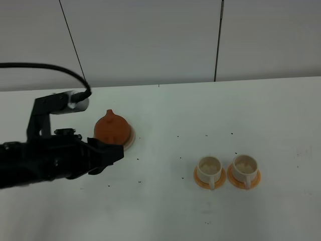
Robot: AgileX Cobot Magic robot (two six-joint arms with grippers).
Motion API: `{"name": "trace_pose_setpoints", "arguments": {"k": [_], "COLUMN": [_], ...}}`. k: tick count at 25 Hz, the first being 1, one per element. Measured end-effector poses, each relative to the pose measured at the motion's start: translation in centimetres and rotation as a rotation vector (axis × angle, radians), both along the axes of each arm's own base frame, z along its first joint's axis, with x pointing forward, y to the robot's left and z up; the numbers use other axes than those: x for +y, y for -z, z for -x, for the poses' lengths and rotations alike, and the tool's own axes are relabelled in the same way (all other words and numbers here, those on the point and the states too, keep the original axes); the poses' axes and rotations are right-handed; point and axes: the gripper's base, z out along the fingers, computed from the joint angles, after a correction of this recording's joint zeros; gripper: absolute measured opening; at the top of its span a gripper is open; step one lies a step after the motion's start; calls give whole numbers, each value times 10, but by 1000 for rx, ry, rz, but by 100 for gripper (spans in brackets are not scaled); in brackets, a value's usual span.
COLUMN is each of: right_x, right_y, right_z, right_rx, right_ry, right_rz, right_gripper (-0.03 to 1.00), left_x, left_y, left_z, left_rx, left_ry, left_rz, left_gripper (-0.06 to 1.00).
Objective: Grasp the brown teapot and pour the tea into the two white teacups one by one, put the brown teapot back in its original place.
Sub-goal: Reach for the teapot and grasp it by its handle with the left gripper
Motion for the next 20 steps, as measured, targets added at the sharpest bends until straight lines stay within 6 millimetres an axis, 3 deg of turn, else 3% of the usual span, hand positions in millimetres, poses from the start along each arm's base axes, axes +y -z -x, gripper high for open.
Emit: {"name": "trace_pose_setpoints", "arguments": {"k": [6, 13, 20], "right_x": [0, 0, 0], "right_y": [0, 0, 0], "right_z": [0, 0, 0], "right_rx": [0, 0, 0], "right_ry": [0, 0, 0], "right_rz": [0, 0, 0], "right_gripper": [24, 24, 24], "left_x": [-7, -9, -18], "left_y": [4, -8, -11], "left_z": [-35, -70, -100], "left_rx": [185, 382, 482], "left_ry": [18, 4, -19], "left_rz": [-101, -272, -451], "left_gripper": [42, 42, 42]}}
